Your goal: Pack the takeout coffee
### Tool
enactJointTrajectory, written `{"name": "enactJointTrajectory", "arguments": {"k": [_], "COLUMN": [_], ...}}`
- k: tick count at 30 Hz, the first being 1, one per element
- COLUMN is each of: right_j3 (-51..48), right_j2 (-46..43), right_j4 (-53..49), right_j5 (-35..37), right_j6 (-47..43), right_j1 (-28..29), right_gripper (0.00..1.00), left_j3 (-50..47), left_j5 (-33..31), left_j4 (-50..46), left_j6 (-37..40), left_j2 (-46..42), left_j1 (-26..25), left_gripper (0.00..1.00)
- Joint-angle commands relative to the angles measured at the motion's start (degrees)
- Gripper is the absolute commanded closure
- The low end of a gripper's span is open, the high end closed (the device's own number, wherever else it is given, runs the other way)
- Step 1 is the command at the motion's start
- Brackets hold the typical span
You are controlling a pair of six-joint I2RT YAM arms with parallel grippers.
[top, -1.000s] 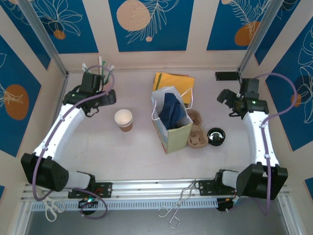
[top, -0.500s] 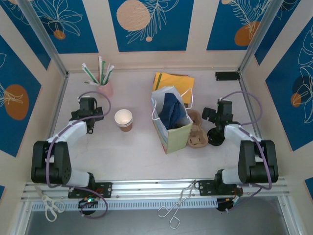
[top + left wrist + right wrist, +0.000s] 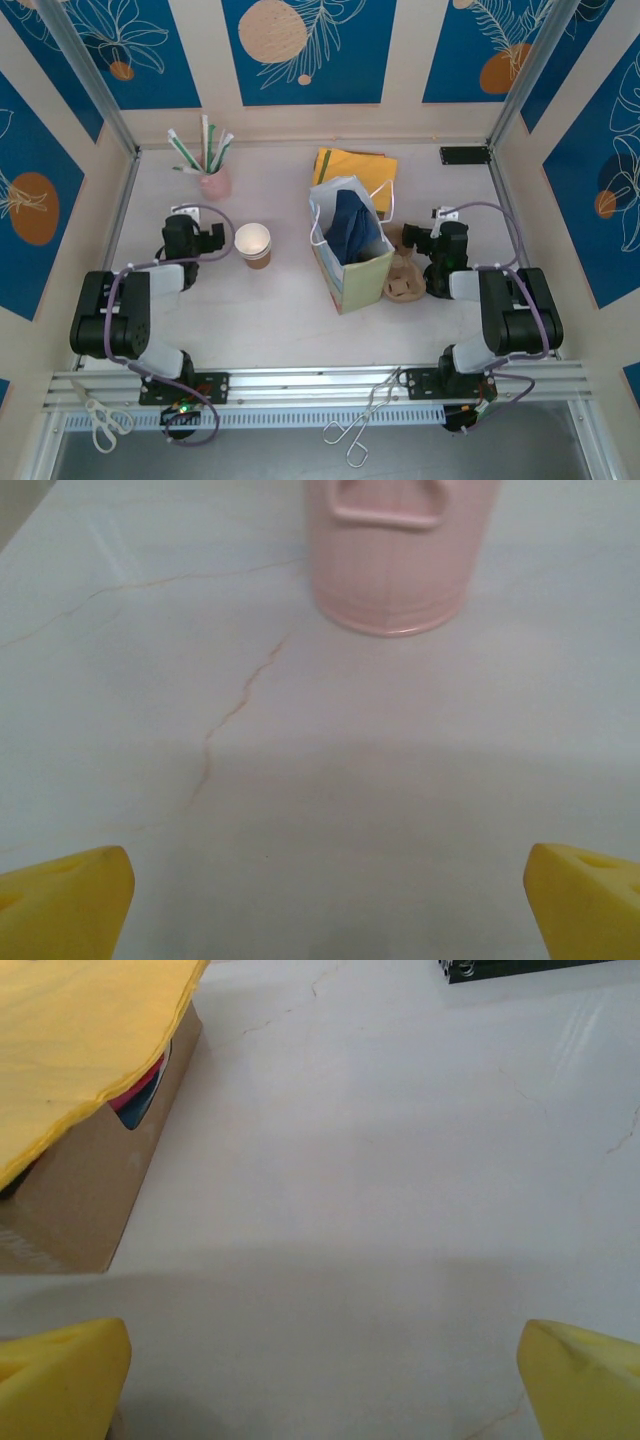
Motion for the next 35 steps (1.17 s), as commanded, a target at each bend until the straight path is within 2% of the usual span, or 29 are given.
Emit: {"name": "enactJointTrajectory", "arguments": {"k": [1, 2, 3, 5, 8, 9, 35], "right_j3": [0.17, -0.13, 0.42, 0.52, 0.56, 0.60, 0.65], "right_j2": [0.85, 1.38, 0.69, 1.10, 0.88, 0.98, 0.91], "right_j4": [6.47, 8.35, 6.15, 6.50, 6.08, 6.14, 5.97], "right_j5": [-2.80, -2.72, -3.12, -4.17, -4.30, -4.35, -4.52], "right_j6": [-2.26, -2.23, -2.08, -2.01, -1.99, -2.03, -2.05], "right_j1": [0.52, 0.47, 0.35, -0.07, -0.18, -0.18, -0.28], "right_gripper": [0.01, 0.01, 0.01, 0.01, 0.01, 0.01, 0.01], "left_j3": [-2.13, -2.80, -3.44, -4.91, -8.93, -8.61, -8.93], "left_j5": [8.37, 10.14, 10.46, 9.63, 9.25, 8.96, 8.77], "left_j4": [8.20, 10.45, 11.31, 14.00, 23.90, 21.91, 23.27], "left_j6": [3.53, 4.42, 4.88, 4.76, 4.46, 4.43, 4.46], "left_j2": [-0.17, 0.56, 0.42, 0.65, 2.78, 2.13, 2.49], "left_j1": [0.30, 0.14, -0.09, -0.32, -0.31, -0.33, -0.40], "left_gripper": [0.00, 0.00, 0.00, 0.00, 0.00, 0.00, 0.00]}}
